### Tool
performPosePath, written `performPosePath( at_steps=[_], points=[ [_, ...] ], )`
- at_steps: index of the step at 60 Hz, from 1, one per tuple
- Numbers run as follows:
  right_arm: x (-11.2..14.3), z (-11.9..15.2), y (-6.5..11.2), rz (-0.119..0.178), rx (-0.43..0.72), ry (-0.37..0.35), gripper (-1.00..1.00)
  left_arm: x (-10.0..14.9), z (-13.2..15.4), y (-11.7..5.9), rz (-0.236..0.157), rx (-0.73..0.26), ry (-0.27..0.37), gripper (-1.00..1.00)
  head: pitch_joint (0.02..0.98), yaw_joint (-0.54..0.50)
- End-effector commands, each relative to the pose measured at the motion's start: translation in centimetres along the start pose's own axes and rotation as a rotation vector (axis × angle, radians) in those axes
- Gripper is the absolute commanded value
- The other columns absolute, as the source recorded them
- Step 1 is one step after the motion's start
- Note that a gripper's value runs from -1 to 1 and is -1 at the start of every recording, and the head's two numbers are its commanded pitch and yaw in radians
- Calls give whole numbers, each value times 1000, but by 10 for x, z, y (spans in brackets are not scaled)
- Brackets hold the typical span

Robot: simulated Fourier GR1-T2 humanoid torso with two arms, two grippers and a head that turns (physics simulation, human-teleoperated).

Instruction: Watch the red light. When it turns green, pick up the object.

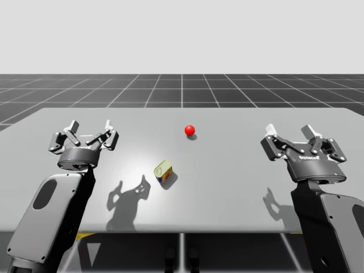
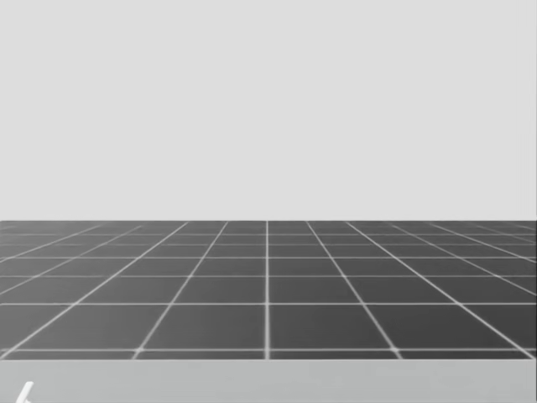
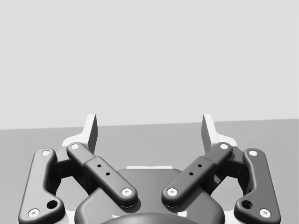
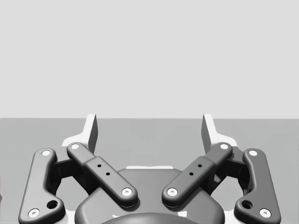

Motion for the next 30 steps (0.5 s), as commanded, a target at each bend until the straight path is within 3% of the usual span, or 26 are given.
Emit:
performPosePath(
  at_steps=[1, 4, 14, 30],
  points=[
    [-2, 1, -1, 0, 1, 5, -1000, -2, -1, 1, -2, 2, 5, -1000, 98, -4],
    [-1, 0, 0, -15, 10, 9, -1000, -2, -1, 0, -1, -1, 8, -1000, 106, -5],
    [1, -1, -2, -15, -1, 19, -1000, -2, -1, 0, 1, -4, 11, -1000, 176, 0],
    [-1, -2, 0, 13, -21, 10, -1000, -4, -1, -1, -11, -16, 24, -1000, 377, 26]
  ],
)
